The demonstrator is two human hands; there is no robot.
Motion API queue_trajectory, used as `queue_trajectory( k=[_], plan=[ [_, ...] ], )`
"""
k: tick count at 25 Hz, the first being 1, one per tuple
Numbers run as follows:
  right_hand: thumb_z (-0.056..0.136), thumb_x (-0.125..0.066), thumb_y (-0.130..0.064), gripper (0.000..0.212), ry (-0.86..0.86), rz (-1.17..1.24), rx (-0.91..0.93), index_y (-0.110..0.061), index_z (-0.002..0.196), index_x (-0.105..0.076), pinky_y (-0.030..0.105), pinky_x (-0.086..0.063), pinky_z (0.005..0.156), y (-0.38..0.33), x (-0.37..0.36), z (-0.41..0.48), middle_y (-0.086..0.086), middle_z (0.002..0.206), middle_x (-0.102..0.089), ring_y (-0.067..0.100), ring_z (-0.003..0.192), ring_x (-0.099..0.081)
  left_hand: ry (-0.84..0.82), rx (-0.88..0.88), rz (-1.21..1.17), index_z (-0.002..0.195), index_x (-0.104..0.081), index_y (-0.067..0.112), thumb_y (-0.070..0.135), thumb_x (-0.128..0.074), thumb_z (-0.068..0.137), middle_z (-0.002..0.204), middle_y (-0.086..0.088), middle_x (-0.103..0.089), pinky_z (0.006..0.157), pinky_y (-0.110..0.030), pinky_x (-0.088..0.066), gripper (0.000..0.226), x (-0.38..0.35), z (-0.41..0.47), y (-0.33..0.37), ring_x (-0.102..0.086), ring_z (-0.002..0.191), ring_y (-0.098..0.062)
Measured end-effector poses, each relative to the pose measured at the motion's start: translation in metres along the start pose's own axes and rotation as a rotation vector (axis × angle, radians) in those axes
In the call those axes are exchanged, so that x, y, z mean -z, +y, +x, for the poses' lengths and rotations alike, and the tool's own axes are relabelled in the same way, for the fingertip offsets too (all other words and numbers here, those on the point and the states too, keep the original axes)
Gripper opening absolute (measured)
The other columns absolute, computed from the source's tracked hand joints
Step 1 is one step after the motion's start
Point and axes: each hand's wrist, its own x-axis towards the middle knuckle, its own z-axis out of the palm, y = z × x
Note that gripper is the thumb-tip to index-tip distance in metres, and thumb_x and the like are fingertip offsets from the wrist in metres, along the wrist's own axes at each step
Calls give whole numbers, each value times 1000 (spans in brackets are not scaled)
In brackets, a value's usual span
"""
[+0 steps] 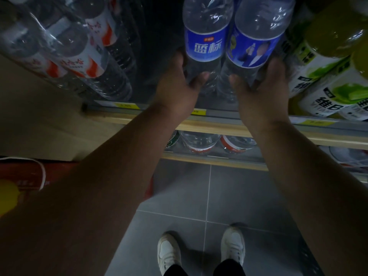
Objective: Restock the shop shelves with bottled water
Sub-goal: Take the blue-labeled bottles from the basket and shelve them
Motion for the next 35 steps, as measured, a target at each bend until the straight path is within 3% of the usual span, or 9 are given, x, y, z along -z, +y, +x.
queue_trajectory(
  k=[5,9,12,15,17,19,26,31,35],
  plan=[
    [78,-69,-17,49,22,28,-53,-21,122,-48,40,-50,96,0,-13,9,5,121,-61,20,112,-58,1,-34,74,142,-37,10,23,-64,89,141,-3,-54,109,-40,-42,61,-4,17,0,-51,129,-17],
    [85,-68,-14,47,19,-9,-71,-16,128,-48,18,-39,87,2,-14,17,1,124,-60,15,115,-55,-24,-75,68,141,-34,9,35,-58,81,142,-5,-52,111,-42,-39,70,-8,23,-3,-49,132,-19],
    [87,-66,-14,49,39,-33,-50,-15,132,-47,10,-31,81,2,-17,20,0,127,-59,14,117,-53,-32,-94,98,141,-34,8,27,-61,91,144,-4,-50,110,-31,-38,60,-8,32,-3,-47,131,-13],
    [88,-66,-15,48,65,-23,-47,-15,132,-47,14,-33,85,4,-20,26,2,129,-59,18,120,-54,-32,-114,153,143,-34,12,25,-59,94,144,-1,-50,103,-21,-36,56,-10,41,-4,-45,126,-7],
    [88,-66,-17,48,68,-15,-53,-16,133,-47,19,-36,88,4,-22,30,1,129,-60,19,121,-55,-16,-155,182,143,-34,13,30,-59,93,146,-4,-48,111,-37,-37,59,-12,48,-7,-44,133,-16],
    [89,-66,-17,49,74,-22,-51,-16,134,-47,19,-36,88,4,-22,34,0,131,-60,18,121,-54,-27,-144,172,146,-31,14,30,-58,94,150,-4,-44,113,-42,-34,60,-14,51,-6,-40,138,-20],
    [92,-63,-22,52,85,-74,-52,-16,140,-44,23,-37,95,8,-26,51,3,137,-56,23,127,-50,-45,-119,99,148,-27,13,20,-56,97,152,-1,-41,107,-24,-31,58,-21,62,5,-36,140,-16],
    [94,-60,-23,48,85,-110,11,-17,139,-44,19,-33,88,8,-27,53,4,136,-57,25,126,-51,-40,-112,118,145,-31,15,23,-56,97,148,-2,-46,102,-26,-34,54,-22,63,5,-42,136,-18],
    [98,-52,-26,40,-8,-249,-33,-11,135,-46,28,-40,89,4,-20,50,12,132,-58,31,123,-52,-22,-132,226,143,-37,13,30,-58,96,142,-3,-54,98,-21,-36,54,-18,57,7,-50,130,-19]
  ],
)
